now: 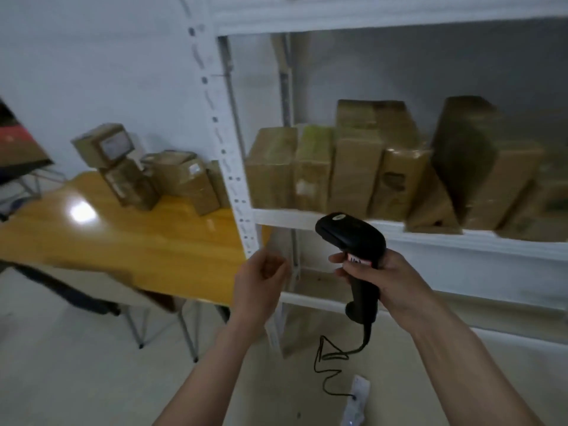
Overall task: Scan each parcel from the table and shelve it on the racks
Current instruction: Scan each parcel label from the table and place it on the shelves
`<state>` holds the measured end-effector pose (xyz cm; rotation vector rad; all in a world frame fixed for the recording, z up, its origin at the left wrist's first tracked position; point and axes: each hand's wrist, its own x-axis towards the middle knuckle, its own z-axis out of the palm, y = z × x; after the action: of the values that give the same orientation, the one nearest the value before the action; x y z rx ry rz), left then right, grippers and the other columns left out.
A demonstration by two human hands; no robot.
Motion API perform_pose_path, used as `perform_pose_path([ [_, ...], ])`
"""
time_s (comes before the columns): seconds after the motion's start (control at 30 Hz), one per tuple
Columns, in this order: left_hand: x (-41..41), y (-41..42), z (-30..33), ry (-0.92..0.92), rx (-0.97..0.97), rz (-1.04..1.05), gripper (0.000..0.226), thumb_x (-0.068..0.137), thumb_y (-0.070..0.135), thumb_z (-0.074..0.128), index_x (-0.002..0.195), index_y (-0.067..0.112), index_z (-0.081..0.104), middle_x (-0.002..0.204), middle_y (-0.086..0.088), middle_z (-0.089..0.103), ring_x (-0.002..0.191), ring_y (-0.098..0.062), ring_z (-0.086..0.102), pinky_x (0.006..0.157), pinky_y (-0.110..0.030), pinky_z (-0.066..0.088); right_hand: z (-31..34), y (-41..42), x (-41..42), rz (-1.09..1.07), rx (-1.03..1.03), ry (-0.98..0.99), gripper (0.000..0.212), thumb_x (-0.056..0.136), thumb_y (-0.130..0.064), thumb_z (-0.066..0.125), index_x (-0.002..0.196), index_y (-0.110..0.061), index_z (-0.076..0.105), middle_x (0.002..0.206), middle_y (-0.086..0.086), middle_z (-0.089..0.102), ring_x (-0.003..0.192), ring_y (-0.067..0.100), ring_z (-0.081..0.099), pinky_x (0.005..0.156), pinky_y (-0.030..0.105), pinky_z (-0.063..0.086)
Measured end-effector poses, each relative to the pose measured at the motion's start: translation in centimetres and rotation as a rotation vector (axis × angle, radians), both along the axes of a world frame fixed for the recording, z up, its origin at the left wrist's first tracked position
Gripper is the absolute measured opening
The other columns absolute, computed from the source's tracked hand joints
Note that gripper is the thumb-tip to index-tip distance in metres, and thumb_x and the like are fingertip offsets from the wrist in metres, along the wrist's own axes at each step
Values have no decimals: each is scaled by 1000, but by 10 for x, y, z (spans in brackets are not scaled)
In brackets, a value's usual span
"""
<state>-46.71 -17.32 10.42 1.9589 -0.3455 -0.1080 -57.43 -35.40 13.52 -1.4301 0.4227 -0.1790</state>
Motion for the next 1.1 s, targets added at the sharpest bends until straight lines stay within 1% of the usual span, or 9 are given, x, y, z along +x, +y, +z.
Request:
perform_pose_path([
  [0.1, 23, 60, -6, 46, 24, 75, 19, 87, 15, 71, 72, 23, 61, 73, -5, 67, 75, -24, 66, 70, -40, 54, -10, 48, 36, 34, 30, 27, 25, 85, 1, 65, 104, -15, 68, 99, 13, 75, 88, 23, 70, 93, 39, 53],
  [0.2, 45, 109, -6, 71, -1, 142, 20, 87, 12, 70, 72, 22, 61, 78, -13, 66, 80, -34, 65, 76, -50, 55, -17, 90, 69, 87, 59, 34, 27, 85, 3, 64, 106, -14, 67, 92, 7, 76, 79, 17, 72, 73, 25, 58],
  [0.3, 64, 146, -8, 101, -29, 202, 16, 88, 14, 70, 75, 20, 63, 82, -14, 66, 83, -34, 64, 79, -52, 54, -21, 124, 96, 160, 58, 64, 25, 85, 2, 65, 107, -11, 67, 97, 9, 76, 85, 21, 71, 83, 33, 57],
  [0.4, 83, 172, -12, 124, -52, 236, 15, 88, 15, 69, 75, 19, 63, 84, -15, 67, 83, -33, 64, 79, -50, 55, -26, 150, 123, 217, 37, 92, 25, 86, -1, 66, 109, -9, 67, 99, 9, 75, 92, 26, 70, 92, 40, 53],
  [0.57, 117, 203, -19, 165, -56, 279, 19, 88, 14, 68, 72, 19, 61, 84, -17, 66, 71, -21, 57, 69, -44, 52, -33, 179, 180, 265, 78, 113, 24, 86, 0, 66, 108, -8, 66, 94, 8, 75, 81, 20, 70, 78, 34, 53],
  [0.77, 192, 222, -21, 195, -30, 329, 22, 89, 12, 68, 70, 13, 56, 89, -15, 66, 86, -33, 63, 83, -47, 52, -35, 199, 261, 323, 179, 105, 23, 88, -1, 63, 111, -5, 62, 86, 5, 74, 72, 17, 69, 68, 30, 53],
  [0.9, 258, 205, -16, 193, 29, 284, 21, 90, 17, 68, 72, 16, 56, 86, -8, 65, 88, -30, 64, 84, -50, 53, -32, 197, 318, 334, 185, 109, 22, 88, -2, 64, 109, -5, 62, 83, 4, 74, 69, 17, 69, 67, 32, 53],
  [1.03, 316, 183, -12, 176, 91, 216, 25, 91, 19, 68, 71, 22, 53, 87, -11, 63, 86, -30, 62, 79, -46, 51, -32, 192, 368, 351, 204, 118, 18, 87, -2, 65, 105, -7, 63, 84, 6, 74, 71, 17, 69, 69, 33, 52],
  [1.1, 340, 176, -15, 167, 109, 205, 20, 91, 21, 67, 74, 22, 56, 83, -5, 62, 80, -24, 61, 71, -37, 50, -33, 189, 391, 351, 218, 122, 20, 87, -3, 66, 107, -8, 64, 85, 6, 74, 71, 18, 69, 70, 34, 53],
])
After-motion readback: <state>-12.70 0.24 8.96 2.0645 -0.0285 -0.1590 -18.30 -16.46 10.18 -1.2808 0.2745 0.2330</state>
